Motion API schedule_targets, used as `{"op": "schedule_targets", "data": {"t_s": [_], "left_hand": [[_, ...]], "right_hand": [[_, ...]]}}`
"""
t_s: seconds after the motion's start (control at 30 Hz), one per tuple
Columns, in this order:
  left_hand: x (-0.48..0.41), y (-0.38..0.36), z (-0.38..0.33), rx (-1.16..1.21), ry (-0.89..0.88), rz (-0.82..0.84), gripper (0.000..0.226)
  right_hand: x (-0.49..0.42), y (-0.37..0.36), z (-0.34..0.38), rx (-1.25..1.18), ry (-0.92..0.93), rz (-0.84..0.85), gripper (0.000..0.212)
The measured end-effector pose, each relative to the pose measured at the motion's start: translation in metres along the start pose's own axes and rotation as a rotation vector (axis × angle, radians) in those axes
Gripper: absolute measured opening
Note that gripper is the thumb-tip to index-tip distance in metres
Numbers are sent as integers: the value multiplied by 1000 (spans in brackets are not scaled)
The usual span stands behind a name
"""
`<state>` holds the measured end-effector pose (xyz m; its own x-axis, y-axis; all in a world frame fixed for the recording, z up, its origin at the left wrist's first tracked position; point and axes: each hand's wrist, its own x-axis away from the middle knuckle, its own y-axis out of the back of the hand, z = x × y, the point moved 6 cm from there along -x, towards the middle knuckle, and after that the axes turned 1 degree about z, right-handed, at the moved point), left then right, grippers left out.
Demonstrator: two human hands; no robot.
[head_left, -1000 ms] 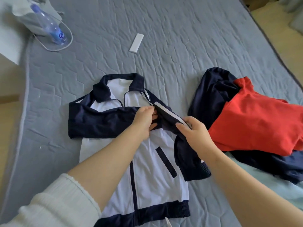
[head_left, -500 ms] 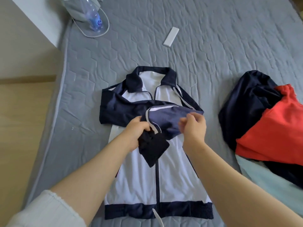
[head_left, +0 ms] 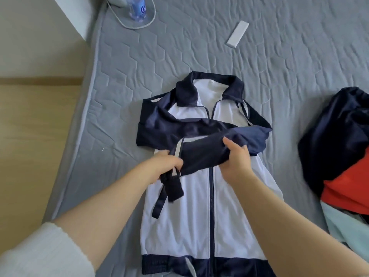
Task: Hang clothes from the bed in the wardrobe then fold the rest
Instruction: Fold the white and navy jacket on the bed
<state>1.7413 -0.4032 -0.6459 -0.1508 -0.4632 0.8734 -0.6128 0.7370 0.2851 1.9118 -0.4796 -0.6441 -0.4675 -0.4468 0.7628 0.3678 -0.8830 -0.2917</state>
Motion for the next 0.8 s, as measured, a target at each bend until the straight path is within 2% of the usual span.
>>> {"op": "schedule_targets", "data": {"t_s": [0.03,0.1,0.17,0.2,0.27,0.33,0.4,0.47,0.5,0.57,0.63,0.7,0.8], "left_hand": [[-3,4,-10,-5,-58,-54,13],[-11,9,-32,96,-179,-55,19],[-21,11,-39,305,-183,-15,26],[-27,13,-36,326,-164,-31,28],[-36,16,-29,199,-148,-84,26],[-45,14,-33,165,-225,-95,25],[-55,13,-42,224,-296,-69,29],[-63,13,-50,267,-367,-10,28],[-68,14,-52,309,-405,22,26],[-79,21,-54,388,-444,29,21],[-90,34,-50,392,-440,-44,15],[-98,52,-44,339,-447,-191,11],[-103,72,-41,68,-472,-443,18]], "right_hand": [[-2,2,12,38,89,-20,22],[0,9,38,113,316,-73,24],[11,9,51,246,552,-14,31],[16,9,47,364,608,45,33],[14,11,27,659,611,180,37],[-4,16,7,1020,609,246,54],[-33,22,-5,1372,591,223,68],[-60,23,-13,1662,572,184,66],[-73,24,-15,1730,558,156,62],[-98,27,-15,1744,516,60,53],[-117,32,-6,1795,529,-49,44],[-129,41,9,1833,582,-130,35],[-134,64,42,1598,653,-251,26]]}}
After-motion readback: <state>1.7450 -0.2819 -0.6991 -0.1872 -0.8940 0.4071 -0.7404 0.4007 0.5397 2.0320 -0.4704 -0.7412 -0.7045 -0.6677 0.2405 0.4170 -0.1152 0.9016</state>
